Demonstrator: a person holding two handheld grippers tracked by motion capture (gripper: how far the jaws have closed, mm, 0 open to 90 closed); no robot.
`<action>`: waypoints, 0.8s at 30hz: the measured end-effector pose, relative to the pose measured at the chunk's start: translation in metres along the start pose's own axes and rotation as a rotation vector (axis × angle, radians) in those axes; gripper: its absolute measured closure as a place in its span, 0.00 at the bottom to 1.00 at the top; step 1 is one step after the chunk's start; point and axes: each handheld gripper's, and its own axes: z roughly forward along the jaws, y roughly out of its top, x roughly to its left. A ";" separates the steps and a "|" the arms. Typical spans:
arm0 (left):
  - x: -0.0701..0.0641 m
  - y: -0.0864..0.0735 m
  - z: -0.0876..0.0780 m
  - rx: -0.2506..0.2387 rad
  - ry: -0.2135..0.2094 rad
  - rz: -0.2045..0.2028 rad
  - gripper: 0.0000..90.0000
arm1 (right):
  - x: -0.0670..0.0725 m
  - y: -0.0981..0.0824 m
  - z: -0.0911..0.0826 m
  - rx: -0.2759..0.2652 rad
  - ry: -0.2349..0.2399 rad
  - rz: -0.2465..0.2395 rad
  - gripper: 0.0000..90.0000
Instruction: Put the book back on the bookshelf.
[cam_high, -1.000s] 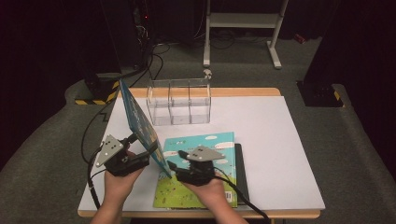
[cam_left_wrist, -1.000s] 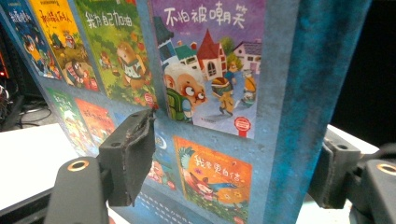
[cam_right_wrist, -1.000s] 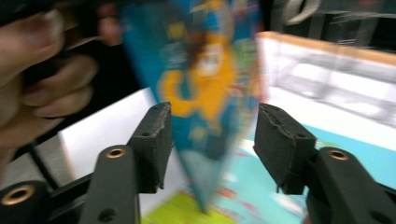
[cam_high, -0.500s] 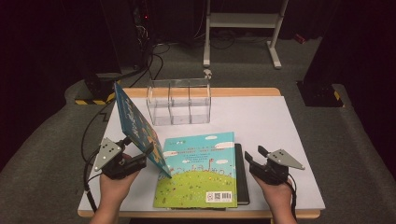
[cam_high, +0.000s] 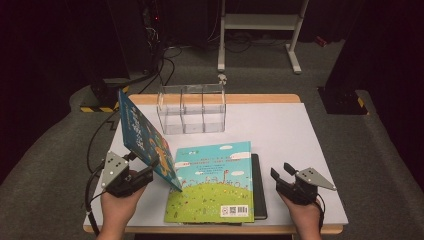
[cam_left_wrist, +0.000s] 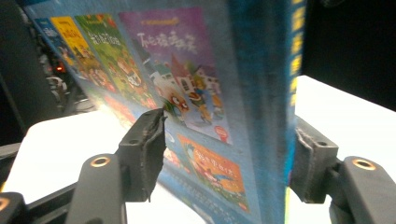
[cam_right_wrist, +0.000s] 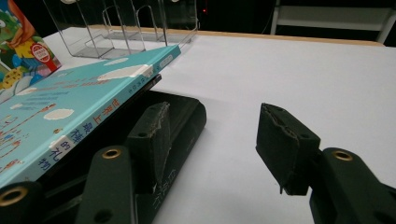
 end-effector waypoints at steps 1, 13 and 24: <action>0.001 -0.001 -0.001 0.001 0.000 0.016 0.42 | 0.001 0.000 0.001 0.011 0.019 0.003 0.50; 0.013 -0.001 -0.012 -0.009 -0.001 0.018 0.46 | 0.007 -0.005 0.012 0.047 0.044 0.004 0.50; 0.021 0.001 -0.020 -0.014 -0.008 -0.037 0.56 | 0.005 -0.006 0.011 0.043 0.056 0.021 0.51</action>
